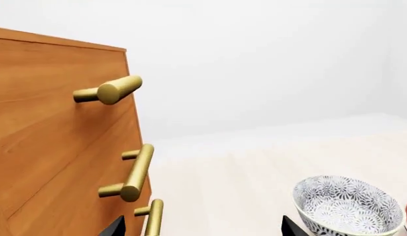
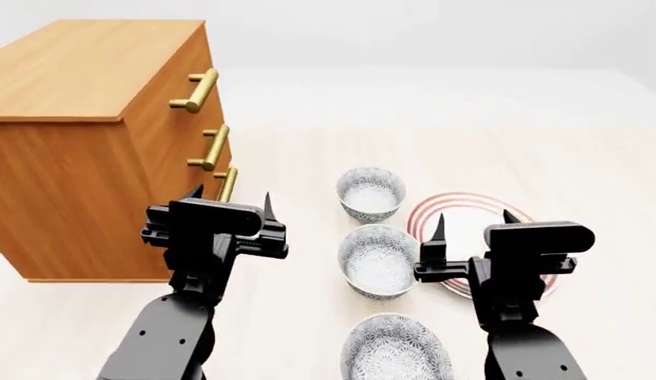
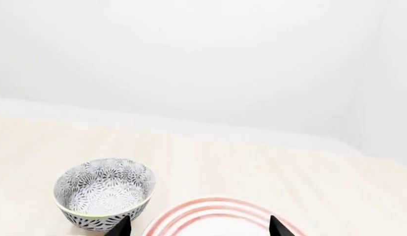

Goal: Stack the bowl in the middle on the bowl at the back.

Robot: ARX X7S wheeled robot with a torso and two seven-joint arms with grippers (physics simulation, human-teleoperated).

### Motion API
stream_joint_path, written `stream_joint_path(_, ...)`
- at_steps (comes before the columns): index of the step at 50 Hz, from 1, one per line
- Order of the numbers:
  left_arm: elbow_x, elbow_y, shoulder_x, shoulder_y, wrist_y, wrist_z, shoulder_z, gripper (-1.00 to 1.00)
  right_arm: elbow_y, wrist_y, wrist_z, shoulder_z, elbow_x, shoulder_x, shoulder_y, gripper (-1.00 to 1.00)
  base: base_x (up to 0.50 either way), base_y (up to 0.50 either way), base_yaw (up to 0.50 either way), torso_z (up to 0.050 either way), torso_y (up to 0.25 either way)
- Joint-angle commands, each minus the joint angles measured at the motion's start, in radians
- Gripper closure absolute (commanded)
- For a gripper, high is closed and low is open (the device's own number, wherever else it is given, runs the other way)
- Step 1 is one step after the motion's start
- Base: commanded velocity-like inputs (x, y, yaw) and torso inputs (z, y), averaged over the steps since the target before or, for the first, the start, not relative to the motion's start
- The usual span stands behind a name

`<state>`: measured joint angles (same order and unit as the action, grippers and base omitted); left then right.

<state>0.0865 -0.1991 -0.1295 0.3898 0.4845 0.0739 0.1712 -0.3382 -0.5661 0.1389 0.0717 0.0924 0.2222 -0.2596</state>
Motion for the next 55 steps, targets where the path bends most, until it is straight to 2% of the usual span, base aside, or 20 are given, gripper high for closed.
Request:
stream_joint_path(1,0.007,-0.015,-0.009,-0.005,0.001,0.009,0.013,-1.0,-0.013,-0.045,0.003,0.023,-0.019,0.028,-0.016,-1.0,0.0,0.0,0.0,0.0,0.0)
stream_joint_path(6,0.013,-0.026,-0.014,-0.007,0.007,0.009,0.015,-1.0,-0.031,-0.161,-0.049,-0.016,0.06,0.037,-0.061,-1.0,0.0,0.0,0.0,0.0,0.0)
stream_joint_path(13,0.023,-0.034,-0.019,-0.008,0.017,0.013,0.017,-1.0,0.004,-0.33,-0.108,-0.113,0.224,-0.014,-0.144,-1.0,0.0,0.0,0.0,0.0,0.0)
stream_joint_path(25,0.032,-0.012,-0.027,0.003,0.017,0.017,0.019,-1.0,0.087,-0.542,-0.091,-0.226,0.349,-0.069,-0.275,-1.0,0.0,0.0,0.0,0.0,0.0)
stream_joint_path(36,0.034,0.067,-0.03,0.016,-0.014,0.019,0.025,-1.0,0.185,-0.707,-0.05,-0.234,0.375,-0.074,-0.37,-1.0,0.0,0.0,0.0,0.0,0.0)
stream_joint_path(43,0.033,0.064,-0.036,0.012,-0.014,0.021,0.035,-1.0,0.228,-0.77,-0.027,-0.243,0.38,-0.07,-0.414,-1.0,0.0,0.0,0.0,0.0,0.0)
stream_joint_path(55,0.043,0.092,-0.041,0.01,-0.026,0.02,0.042,-1.0,0.284,-0.784,-0.015,-0.257,0.386,-0.071,-0.437,-1.0,0.0,0.0,0.0,0.0,0.0)
